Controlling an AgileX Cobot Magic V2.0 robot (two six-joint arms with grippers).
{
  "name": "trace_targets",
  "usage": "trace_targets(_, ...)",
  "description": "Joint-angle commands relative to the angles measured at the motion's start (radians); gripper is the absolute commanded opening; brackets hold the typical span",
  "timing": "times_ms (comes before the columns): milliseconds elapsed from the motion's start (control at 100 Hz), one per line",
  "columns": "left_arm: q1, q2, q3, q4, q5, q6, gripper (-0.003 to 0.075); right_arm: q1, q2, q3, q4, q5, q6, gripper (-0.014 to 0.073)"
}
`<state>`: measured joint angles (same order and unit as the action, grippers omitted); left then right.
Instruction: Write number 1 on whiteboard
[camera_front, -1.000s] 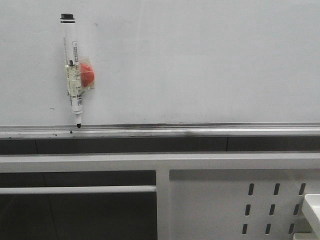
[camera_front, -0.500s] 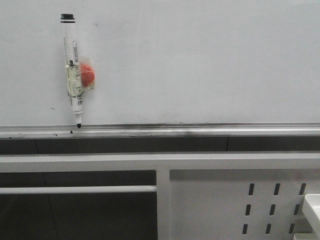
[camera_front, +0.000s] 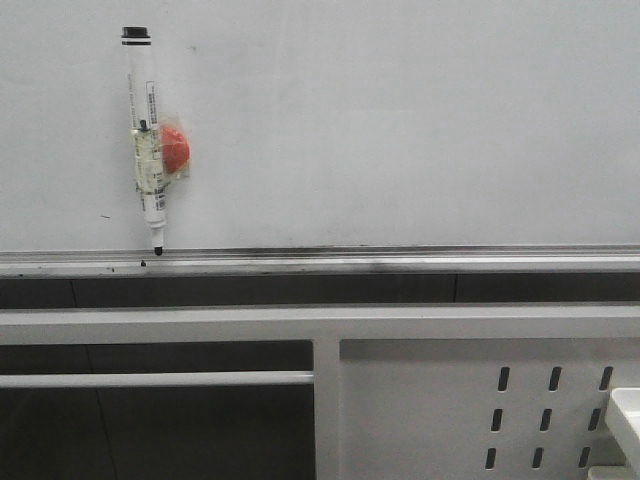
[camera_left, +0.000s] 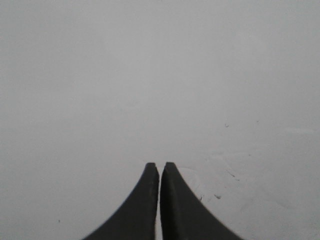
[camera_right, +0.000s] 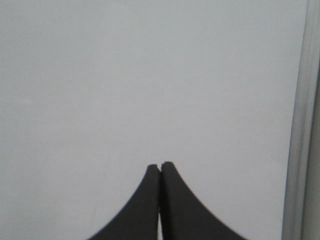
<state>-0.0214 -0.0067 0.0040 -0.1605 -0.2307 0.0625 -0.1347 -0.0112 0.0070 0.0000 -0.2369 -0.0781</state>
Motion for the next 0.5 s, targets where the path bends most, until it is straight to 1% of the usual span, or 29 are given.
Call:
trace_targets(0, 0.003, -0.018, -0.021, -0.042, 0.035, -0.047, -0.0020, -0.004, -0.019, -0.004, 0.039, -0.161, 0.090, -0.0056)
trace_targets(10, 0.003, -0.016, -0.036, -0.042, 0.055, -0.047, -0.0020, -0.004, -0.018, -0.014, 0.039, -0.154, 0.116, -0.0056)
trace_targets(20, 0.003, -0.014, -0.052, -0.042, 0.118, -0.047, -0.0020, -0.004, -0.016, -0.025, 0.039, -0.136, 0.139, -0.0056)
trace_targets(40, 0.003, -0.010, -0.069, -0.042, 0.164, -0.047, -0.0020, -0.004, -0.012, -0.038, 0.039, -0.109, 0.157, -0.0056)
trace_targets(60, 0.001, 0.002, -0.097, -0.040, 0.231, -0.045, -0.0020, -0.004, -0.007, -0.072, 0.039, -0.028, 0.172, -0.0056)
trace_targets(70, 0.001, 0.005, -0.106, -0.039, 0.254, -0.045, -0.0020, -0.004, -0.005, -0.072, 0.039, -0.028, 0.174, -0.0056)
trace_targets(80, 0.001, 0.009, -0.125, -0.039, 0.275, -0.045, -0.0020, -0.004, -0.002, -0.092, 0.039, 0.023, 0.174, -0.0056)
trace_targets(90, 0.001, 0.017, -0.143, -0.039, 0.336, -0.045, -0.0020, -0.004, 0.003, -0.114, 0.039, 0.079, 0.174, -0.0056)
trace_targets(110, 0.001, 0.025, -0.161, -0.039, 0.373, -0.045, -0.0020, -0.004, 0.013, -0.137, 0.039, 0.136, 0.174, -0.0056)
trace_targets(130, 0.001, 0.044, -0.188, -0.049, 0.419, -0.045, -0.0020, -0.004, 0.026, -0.184, 0.039, 0.249, 0.174, -0.0056)
trace_targets(140, 0.001, 0.048, -0.205, -0.053, 0.442, -0.045, -0.0020, -0.004, 0.030, -0.184, 0.039, 0.249, 0.174, -0.0056)
trace_targets(160, 0.001, 0.062, -0.228, -0.068, 0.468, -0.045, -0.0020, -0.004, 0.045, -0.227, 0.043, 0.348, 0.174, -0.0056)
trace_targets(210, 0.001, 0.093, -0.268, -0.102, 0.481, -0.045, -0.0020, -0.004, 0.083, -0.284, 0.065, 0.455, 0.174, -0.0056)
trace_targets(240, 0.001, 0.110, -0.298, -0.111, 0.461, -0.045, -0.0020, -0.004, 0.111, -0.325, 0.069, 0.510, 0.174, -0.0056)
trace_targets(300, 0.001, 0.127, -0.317, -0.114, 0.410, -0.045, -0.0020, -0.004, 0.134, -0.353, 0.069, 0.511, 0.174, -0.0056)
trace_targets(360, 0.001, 0.141, -0.319, -0.114, 0.322, -0.045, -0.0020, -0.004, 0.151, -0.363, 0.074, 0.476, 0.176, -0.0056)
trace_targets(420, 0.001, 0.152, -0.319, -0.112, 0.297, -0.045, -0.0019, -0.004, 0.153, -0.363, 0.121, 0.474, 0.176, -0.0056)
trace_targets(490, 0.000, 0.170, -0.319, -0.110, 0.324, -0.045, -0.0011, -0.004, 0.153, -0.366, 0.161, 0.496, 0.176, -0.0056)
